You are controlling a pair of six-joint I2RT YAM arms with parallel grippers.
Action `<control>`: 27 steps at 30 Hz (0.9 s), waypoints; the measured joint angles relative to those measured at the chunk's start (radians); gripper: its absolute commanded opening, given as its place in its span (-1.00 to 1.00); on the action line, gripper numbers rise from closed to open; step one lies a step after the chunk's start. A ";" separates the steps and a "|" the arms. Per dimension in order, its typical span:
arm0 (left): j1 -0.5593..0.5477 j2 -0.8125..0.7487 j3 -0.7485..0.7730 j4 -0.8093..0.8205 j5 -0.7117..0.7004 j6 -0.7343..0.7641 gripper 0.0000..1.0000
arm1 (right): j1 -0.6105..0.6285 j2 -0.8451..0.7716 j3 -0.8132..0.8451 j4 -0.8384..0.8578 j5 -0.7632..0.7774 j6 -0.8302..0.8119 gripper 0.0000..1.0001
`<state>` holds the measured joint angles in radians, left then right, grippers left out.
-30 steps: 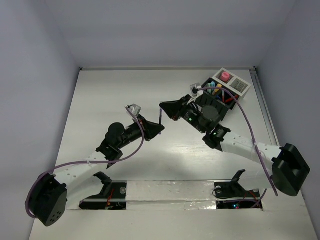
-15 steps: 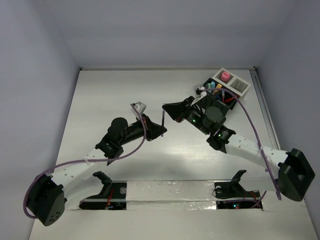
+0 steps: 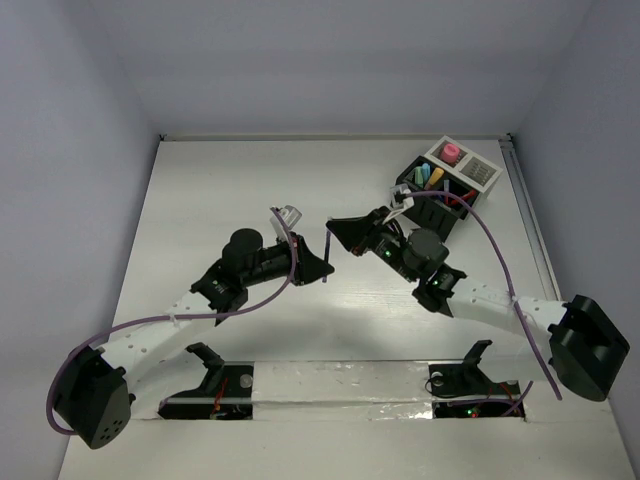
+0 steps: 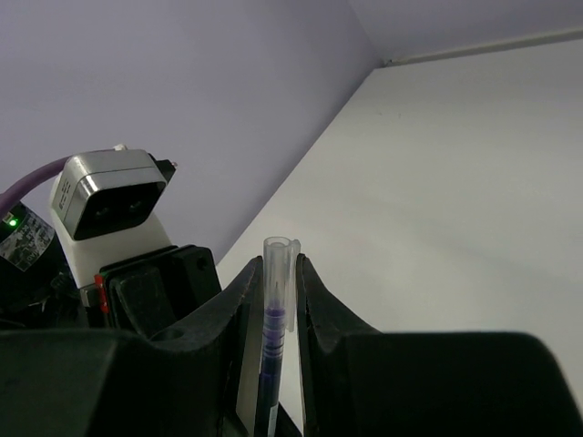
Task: Sort the stationery into containers
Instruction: Close the pen cap on the pen, then place the pen in the storage box.
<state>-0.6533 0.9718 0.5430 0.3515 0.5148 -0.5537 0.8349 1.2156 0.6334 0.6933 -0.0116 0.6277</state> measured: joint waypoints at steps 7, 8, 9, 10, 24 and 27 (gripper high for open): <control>0.000 0.001 0.020 -0.064 0.018 -0.001 -1.00 | 0.035 0.021 -0.032 0.064 0.035 0.035 -1.00; 0.000 0.001 0.021 -0.067 0.024 -0.003 -1.00 | 0.039 0.017 -0.039 0.065 0.043 0.039 -1.00; 0.001 0.001 0.021 -0.067 0.030 -0.006 -1.00 | 0.042 0.008 -0.044 0.060 0.055 0.041 -1.00; 0.001 0.001 0.021 -0.063 0.035 -0.009 -1.00 | 0.045 -0.003 -0.047 0.051 0.063 0.041 -1.00; 0.000 0.028 -0.027 0.240 0.008 -0.038 -0.09 | 0.002 -0.035 0.132 -0.282 0.183 -0.007 -1.00; -0.005 0.027 -0.029 0.286 -0.012 -0.028 0.21 | -0.098 0.010 0.175 -0.355 0.182 -0.016 -1.00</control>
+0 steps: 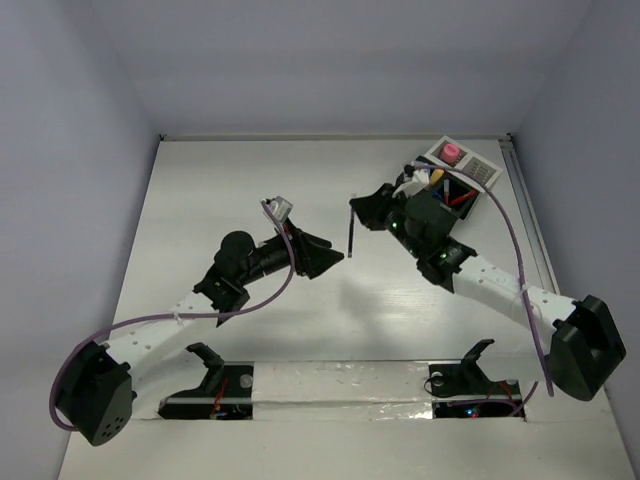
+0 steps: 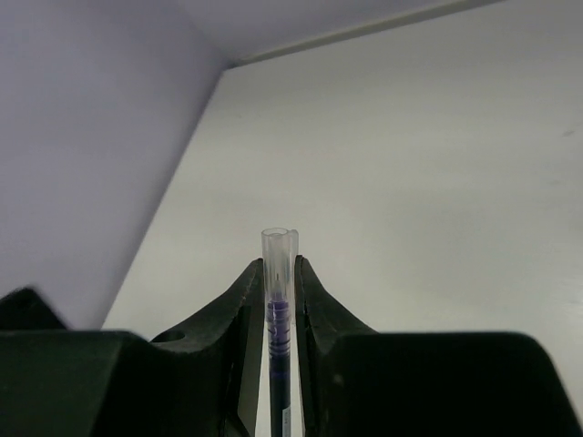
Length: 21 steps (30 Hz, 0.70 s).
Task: Sort the stationery into containers
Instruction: Place the pen in the storage box.
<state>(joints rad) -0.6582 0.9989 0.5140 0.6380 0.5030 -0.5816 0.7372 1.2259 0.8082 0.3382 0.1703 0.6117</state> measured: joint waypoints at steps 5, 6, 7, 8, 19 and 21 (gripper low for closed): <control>-0.021 -0.034 -0.040 0.009 -0.026 0.022 0.50 | -0.182 0.031 0.090 -0.064 0.008 -0.023 -1.00; -0.026 -0.048 -0.050 0.007 -0.033 0.027 0.53 | -0.216 0.029 0.104 -0.067 0.020 -0.035 -1.00; -0.031 -0.067 -0.058 0.002 -0.041 0.032 0.55 | -0.251 0.026 0.116 -0.069 0.031 -0.047 -1.00; -0.036 -0.085 -0.064 -0.002 -0.050 0.036 0.96 | -0.286 0.021 0.127 -0.073 0.055 -0.066 -1.00; -0.050 -0.177 -0.129 0.018 -0.147 0.100 0.98 | -0.583 0.055 0.137 0.003 0.375 -0.293 -1.00; -0.053 -0.177 -0.140 0.017 -0.158 0.107 0.98 | -0.592 0.094 0.137 0.071 0.425 -0.367 -1.00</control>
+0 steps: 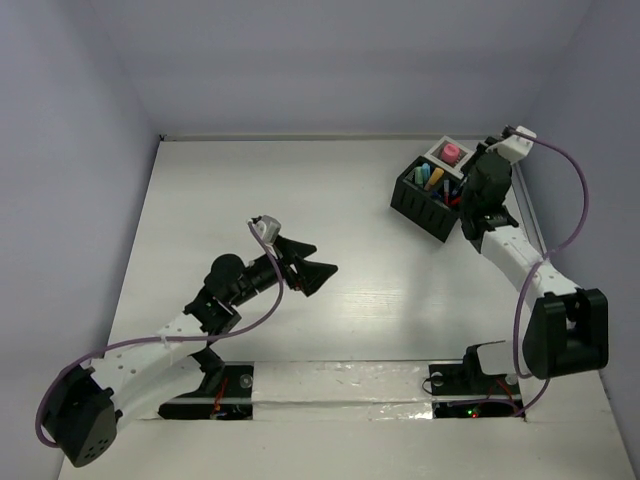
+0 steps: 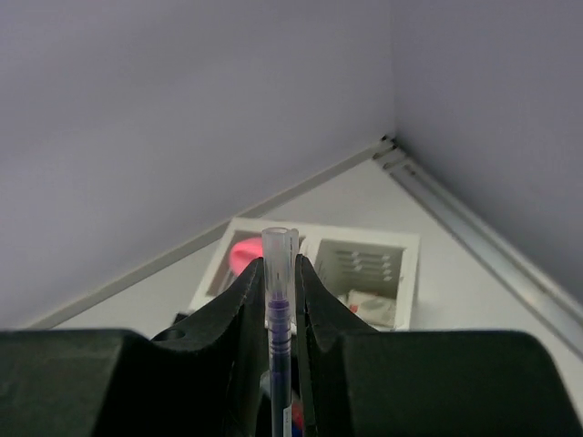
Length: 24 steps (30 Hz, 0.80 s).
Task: Sort the stationery into containers
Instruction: Place the pen in the storage box.
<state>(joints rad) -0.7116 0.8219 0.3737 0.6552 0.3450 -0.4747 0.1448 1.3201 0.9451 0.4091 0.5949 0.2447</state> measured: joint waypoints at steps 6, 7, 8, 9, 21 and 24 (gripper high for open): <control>0.000 -0.016 -0.022 -0.011 -0.050 0.019 0.98 | 0.000 0.133 -0.010 0.220 0.035 -0.204 -1.00; 0.000 -0.021 -0.022 -0.010 -0.059 0.021 0.98 | 0.000 0.156 -0.013 0.251 0.038 -0.226 -1.00; 0.000 -0.025 -0.022 -0.010 -0.063 0.022 0.98 | 0.000 0.178 -0.016 0.278 0.037 -0.246 -1.00; 0.000 -0.028 -0.022 -0.010 -0.069 0.022 0.98 | 0.000 0.198 -0.025 0.303 0.037 -0.262 -1.00; 0.000 -0.012 -0.022 -0.009 -0.084 0.025 0.98 | 0.000 0.243 -0.178 0.415 -0.012 -0.236 0.01; 0.000 -0.012 -0.022 -0.009 -0.089 0.024 0.98 | 0.002 0.210 -0.233 0.411 -0.032 -0.203 0.69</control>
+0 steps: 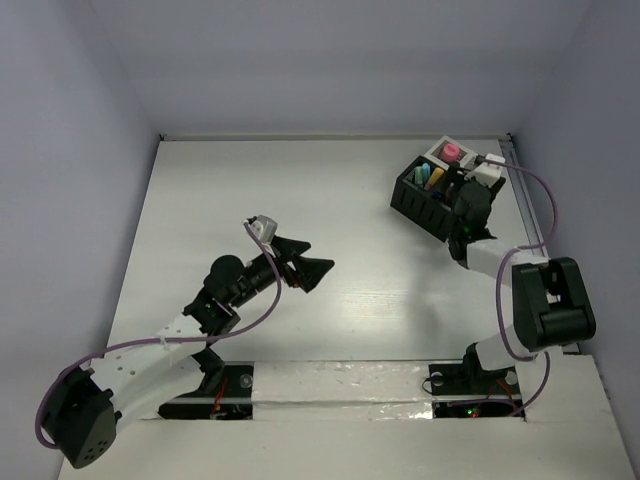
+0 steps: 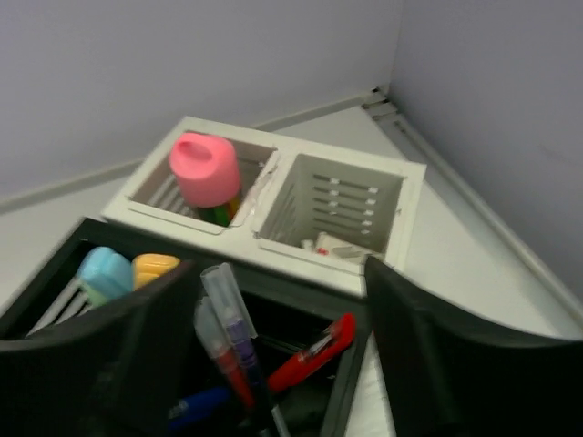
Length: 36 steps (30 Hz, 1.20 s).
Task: Sort the stationery into containers
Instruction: Place the pen in the storage box, then reset both arms
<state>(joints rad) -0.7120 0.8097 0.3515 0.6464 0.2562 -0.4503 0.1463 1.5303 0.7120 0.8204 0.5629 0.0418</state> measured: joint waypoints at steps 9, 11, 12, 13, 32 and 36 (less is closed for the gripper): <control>0.000 -0.031 0.000 -0.026 -0.041 -0.029 0.98 | 0.002 -0.252 0.048 -0.165 -0.108 0.126 0.99; 0.000 -0.056 0.002 -0.042 -0.052 -0.047 0.98 | 0.005 -0.332 0.085 -0.254 -0.140 0.180 1.00; 0.000 -0.070 0.004 -0.050 -0.057 -0.055 0.98 | 0.005 -0.379 0.105 -0.307 -0.168 0.214 1.00; 0.000 -0.087 0.008 -0.063 -0.063 -0.063 0.98 | 0.005 -0.423 0.116 -0.346 -0.197 0.241 1.00; 0.000 -0.432 0.444 -0.454 -0.332 0.017 0.98 | 0.006 -1.270 0.178 -0.878 -0.626 0.503 1.00; 0.000 -0.425 0.441 -0.524 -0.348 0.039 0.98 | 0.006 -1.253 0.158 -0.942 -0.625 0.501 1.00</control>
<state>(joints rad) -0.7120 0.3847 0.7921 0.1226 -0.0914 -0.4110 0.1520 0.2775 0.8700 -0.1215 -0.0620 0.5426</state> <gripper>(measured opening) 0.990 0.995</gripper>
